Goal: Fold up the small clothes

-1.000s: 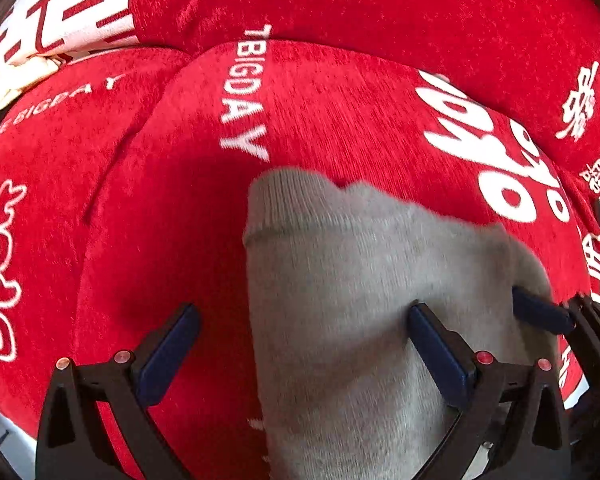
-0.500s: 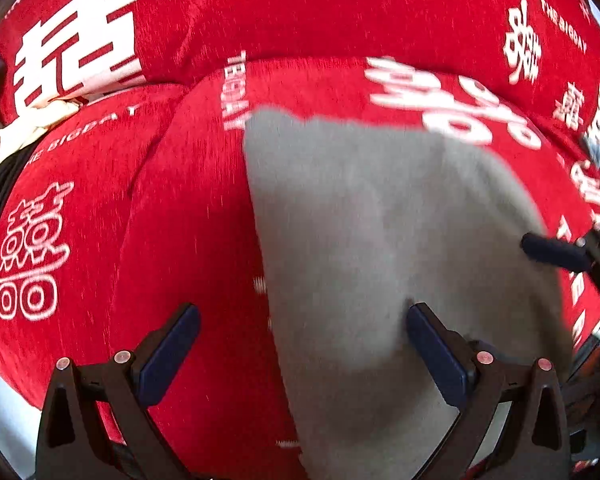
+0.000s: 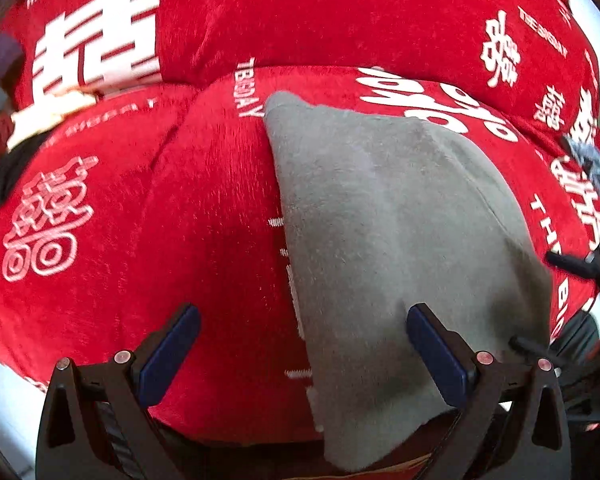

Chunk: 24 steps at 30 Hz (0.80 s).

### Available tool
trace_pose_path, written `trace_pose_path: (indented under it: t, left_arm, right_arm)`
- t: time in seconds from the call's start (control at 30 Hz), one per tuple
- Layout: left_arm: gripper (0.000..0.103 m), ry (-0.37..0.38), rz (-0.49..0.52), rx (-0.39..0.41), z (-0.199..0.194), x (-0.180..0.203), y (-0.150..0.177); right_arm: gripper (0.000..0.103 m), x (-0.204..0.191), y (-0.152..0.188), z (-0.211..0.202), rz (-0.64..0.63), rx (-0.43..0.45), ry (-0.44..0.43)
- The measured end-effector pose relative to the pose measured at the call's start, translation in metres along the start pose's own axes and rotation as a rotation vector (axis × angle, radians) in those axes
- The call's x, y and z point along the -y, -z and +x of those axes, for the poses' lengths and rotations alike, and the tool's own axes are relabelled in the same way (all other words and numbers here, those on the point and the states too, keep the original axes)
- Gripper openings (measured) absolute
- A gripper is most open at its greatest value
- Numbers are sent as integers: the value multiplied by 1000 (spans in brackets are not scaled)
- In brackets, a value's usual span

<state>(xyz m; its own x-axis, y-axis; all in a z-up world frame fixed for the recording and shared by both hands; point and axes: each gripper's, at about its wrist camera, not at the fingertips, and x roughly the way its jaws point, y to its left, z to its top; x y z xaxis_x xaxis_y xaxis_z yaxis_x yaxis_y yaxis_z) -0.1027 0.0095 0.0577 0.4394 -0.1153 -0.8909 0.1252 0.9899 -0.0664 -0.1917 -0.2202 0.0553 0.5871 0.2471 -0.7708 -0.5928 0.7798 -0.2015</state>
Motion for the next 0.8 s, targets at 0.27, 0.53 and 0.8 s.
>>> trace_pose_path:
  t: [0.27, 0.53, 0.8]
  left_arm:
    - [103, -20, -20, -18, 4, 1, 9]
    - [103, -32, -19, -28, 10, 3, 14]
    - [103, -81, 21, 9, -6, 12, 4]
  right_arm:
    - [84, -26, -13, -3, -26, 56, -104]
    - [84, -29, 6, 17, -26, -2, -98]
    - [84, -21, -13, -4, -20, 22, -62]
